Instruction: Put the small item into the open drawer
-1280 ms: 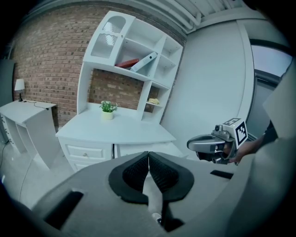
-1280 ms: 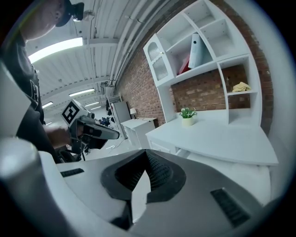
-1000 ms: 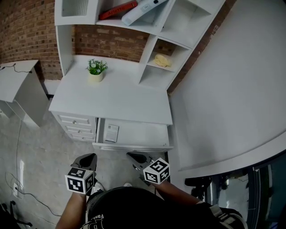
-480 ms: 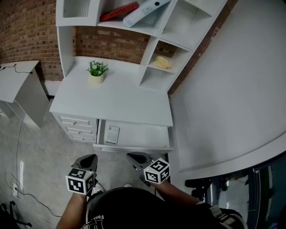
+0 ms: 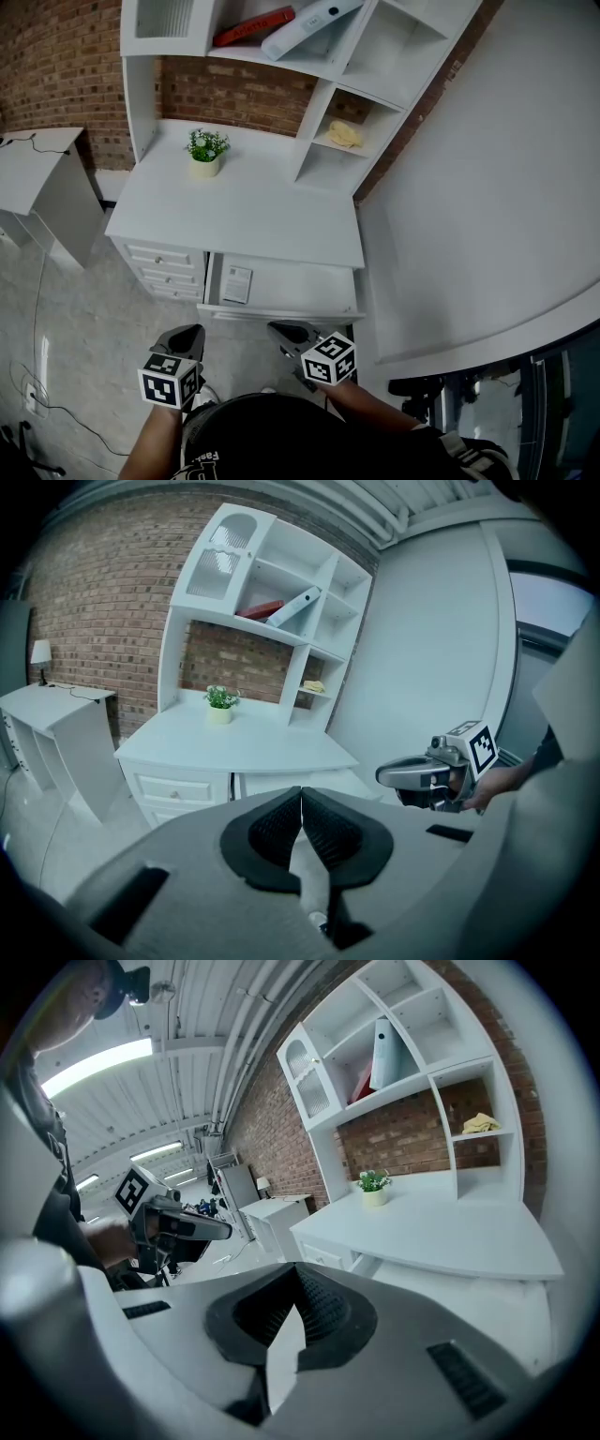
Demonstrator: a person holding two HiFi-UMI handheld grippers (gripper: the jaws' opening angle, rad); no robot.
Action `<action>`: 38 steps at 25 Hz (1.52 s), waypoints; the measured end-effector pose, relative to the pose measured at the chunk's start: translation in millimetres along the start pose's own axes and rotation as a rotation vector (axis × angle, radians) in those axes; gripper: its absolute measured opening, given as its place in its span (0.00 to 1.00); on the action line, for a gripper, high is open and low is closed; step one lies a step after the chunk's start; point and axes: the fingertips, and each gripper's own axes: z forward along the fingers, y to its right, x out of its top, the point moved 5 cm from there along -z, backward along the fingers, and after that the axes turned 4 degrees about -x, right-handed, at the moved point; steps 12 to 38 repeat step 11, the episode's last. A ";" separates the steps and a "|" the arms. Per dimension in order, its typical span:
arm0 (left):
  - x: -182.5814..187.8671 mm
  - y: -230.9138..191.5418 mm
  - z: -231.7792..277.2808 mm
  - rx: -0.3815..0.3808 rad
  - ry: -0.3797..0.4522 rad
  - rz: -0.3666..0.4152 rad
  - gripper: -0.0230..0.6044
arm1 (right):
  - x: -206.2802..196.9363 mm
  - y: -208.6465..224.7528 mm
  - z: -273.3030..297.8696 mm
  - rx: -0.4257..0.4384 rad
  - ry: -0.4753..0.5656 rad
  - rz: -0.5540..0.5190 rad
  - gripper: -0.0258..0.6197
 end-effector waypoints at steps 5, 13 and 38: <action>-0.1 -2.5 -1.1 0.004 -0.002 -0.001 0.07 | 0.9 -1.8 1.3 0.003 -0.003 0.000 0.04; 0.1 -2.0 -1.5 0.001 -0.002 0.002 0.07 | -0.5 0.7 1.0 -0.007 -0.006 0.008 0.04; 0.1 -2.0 -1.5 0.001 -0.002 0.002 0.07 | -0.5 0.7 1.0 -0.007 -0.006 0.008 0.04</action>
